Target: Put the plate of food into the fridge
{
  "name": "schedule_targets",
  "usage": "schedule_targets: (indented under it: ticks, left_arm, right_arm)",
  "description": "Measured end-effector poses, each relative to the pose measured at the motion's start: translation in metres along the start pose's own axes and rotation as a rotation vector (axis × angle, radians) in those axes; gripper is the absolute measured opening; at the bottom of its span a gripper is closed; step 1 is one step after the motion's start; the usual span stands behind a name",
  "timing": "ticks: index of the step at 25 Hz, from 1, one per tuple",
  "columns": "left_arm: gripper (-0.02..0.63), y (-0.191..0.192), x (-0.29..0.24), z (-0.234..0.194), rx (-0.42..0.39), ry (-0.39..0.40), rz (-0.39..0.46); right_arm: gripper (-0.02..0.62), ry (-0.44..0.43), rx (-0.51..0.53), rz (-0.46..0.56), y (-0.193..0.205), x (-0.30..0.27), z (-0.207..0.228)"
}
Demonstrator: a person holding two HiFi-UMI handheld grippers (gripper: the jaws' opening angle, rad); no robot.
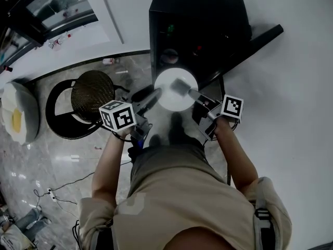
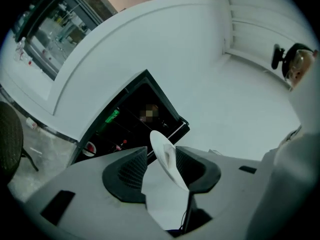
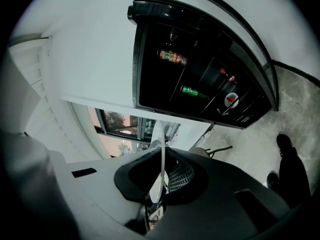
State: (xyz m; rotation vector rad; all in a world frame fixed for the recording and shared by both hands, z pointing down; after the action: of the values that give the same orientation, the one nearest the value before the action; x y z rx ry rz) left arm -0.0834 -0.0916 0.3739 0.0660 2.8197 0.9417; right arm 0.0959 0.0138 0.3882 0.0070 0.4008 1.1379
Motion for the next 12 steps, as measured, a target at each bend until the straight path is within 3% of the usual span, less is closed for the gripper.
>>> schedule_targets:
  ticks: [7, 12]
  left_arm:
    - [0.156, 0.018, -0.005, -0.004, 0.057, 0.000, -0.027]
    - [0.084, 0.031, -0.004, -0.008, 0.122, 0.015, -0.058]
  right_arm:
    - [0.029, -0.010, -0.007, -0.006, 0.009, 0.001, 0.003]
    - [0.029, 0.006, -0.016, -0.005, 0.018, 0.001, 0.010]
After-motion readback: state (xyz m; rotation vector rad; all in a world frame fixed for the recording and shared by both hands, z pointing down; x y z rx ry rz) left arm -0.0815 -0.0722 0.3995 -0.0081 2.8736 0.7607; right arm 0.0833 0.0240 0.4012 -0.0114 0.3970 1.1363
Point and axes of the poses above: the fingertips, and each gripper's own axes: x backward along the fingers, z to its right, y out of its underside, the point moved 5 cm from there along x, backward along the fingers, and after that the axes turned 3 degrees about x, right-handed, at the moved point
